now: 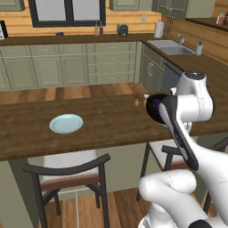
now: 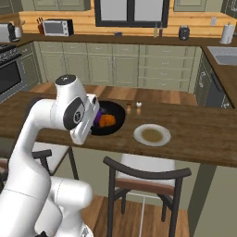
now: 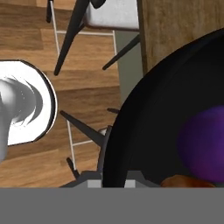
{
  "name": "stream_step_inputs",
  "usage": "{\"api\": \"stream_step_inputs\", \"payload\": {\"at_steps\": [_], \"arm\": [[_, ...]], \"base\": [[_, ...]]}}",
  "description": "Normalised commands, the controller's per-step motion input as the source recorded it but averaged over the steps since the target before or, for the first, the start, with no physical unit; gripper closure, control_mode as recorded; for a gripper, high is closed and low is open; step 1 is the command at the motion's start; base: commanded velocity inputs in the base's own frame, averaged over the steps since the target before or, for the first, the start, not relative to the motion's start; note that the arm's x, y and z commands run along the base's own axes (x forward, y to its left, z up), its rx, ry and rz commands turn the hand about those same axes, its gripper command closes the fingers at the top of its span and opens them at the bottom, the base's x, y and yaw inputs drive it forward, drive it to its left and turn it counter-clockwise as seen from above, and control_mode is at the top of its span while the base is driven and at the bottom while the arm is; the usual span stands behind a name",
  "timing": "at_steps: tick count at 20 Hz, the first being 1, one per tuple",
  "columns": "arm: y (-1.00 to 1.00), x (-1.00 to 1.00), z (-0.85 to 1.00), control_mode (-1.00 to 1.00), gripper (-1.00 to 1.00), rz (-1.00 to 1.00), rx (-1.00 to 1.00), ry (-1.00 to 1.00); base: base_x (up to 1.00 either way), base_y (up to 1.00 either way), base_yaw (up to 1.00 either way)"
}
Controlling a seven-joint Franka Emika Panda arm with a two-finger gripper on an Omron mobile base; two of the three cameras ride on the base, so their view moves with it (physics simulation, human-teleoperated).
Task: Pick the chicken drumstick and eggplant from their plates and place them in the bowl. Then put the bowl in the fridge.
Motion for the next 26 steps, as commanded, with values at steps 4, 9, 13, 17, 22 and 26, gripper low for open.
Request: {"api": "stream_step_inputs", "payload": {"at_steps": [4, 9, 13, 17, 22, 26], "arm": [[0.12, -0.17, 0.06, -1.00, 1.00, -0.01, 0.00, 0.00], [0.07, -0.15, 0.01, -1.00, 1.00, 0.00, 0.00, 0.00], [0.04, -0.09, 0.00, 1.00, 1.00, 0.00, 0.00, 0.00], [0.00, 0.00, 0.00, 1.00, 1.00, 0.00, 0.00, 0.00], [0.00, 0.00, 0.00, 1.00, 1.00, 0.00, 0.00, 0.00], [0.00, 0.00, 0.00, 1.00, 1.00, 0.00, 0.00, 0.00]], "base": [[0.00, 0.00, 0.00], [0.00, 0.00, 0.00], [-0.34, 0.08, 0.00], [-1.00, 0.45, 0.00], [-1.00, 0.93, 0.00], [-0.78, 1.00, 0.01]]}}
